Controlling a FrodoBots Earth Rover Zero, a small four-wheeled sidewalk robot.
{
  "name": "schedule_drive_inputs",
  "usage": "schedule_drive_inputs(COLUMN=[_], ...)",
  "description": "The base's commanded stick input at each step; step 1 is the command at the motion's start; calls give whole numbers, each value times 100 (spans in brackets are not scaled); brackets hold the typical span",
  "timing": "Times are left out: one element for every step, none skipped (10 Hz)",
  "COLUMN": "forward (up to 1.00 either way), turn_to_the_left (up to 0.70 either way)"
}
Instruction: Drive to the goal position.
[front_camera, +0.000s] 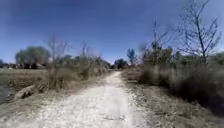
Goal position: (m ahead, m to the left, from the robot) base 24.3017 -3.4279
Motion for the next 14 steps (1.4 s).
schedule_drive_inputs(forward=[70, 70, 70, 70, 70, 70, 70, 70, 70, 70, 70, 70, 70, 70], turn_to_the_left=[0, 0, 0, 0, 0, 0, 0, 0, 0, 0, 0, 0, 0, 0])
